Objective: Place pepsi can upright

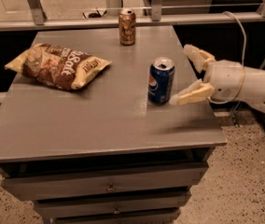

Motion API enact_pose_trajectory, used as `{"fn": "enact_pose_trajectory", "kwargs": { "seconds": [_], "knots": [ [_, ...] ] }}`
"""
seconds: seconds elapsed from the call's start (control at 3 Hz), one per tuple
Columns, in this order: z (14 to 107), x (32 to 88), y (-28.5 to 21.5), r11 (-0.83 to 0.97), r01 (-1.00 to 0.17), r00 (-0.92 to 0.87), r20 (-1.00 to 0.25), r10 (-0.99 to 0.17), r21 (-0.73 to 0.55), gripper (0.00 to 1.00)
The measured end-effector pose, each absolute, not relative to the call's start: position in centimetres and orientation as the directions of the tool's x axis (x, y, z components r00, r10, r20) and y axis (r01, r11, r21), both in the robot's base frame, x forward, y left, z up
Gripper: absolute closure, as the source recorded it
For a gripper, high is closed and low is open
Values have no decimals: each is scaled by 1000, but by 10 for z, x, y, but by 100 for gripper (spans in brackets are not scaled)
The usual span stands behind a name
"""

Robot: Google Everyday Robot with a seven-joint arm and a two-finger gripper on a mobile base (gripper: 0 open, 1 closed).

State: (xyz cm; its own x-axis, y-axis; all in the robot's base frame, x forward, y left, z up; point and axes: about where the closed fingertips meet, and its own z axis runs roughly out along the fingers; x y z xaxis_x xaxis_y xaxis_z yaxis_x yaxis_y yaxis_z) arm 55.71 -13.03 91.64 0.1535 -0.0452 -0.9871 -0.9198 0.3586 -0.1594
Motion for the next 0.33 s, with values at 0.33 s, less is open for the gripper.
{"fn": "enact_pose_trajectory", "kwargs": {
  "seconds": [0.33],
  "knots": [
    [939,533,-172,423,-885,178,-981,-77,-194,0]
  ]
}}
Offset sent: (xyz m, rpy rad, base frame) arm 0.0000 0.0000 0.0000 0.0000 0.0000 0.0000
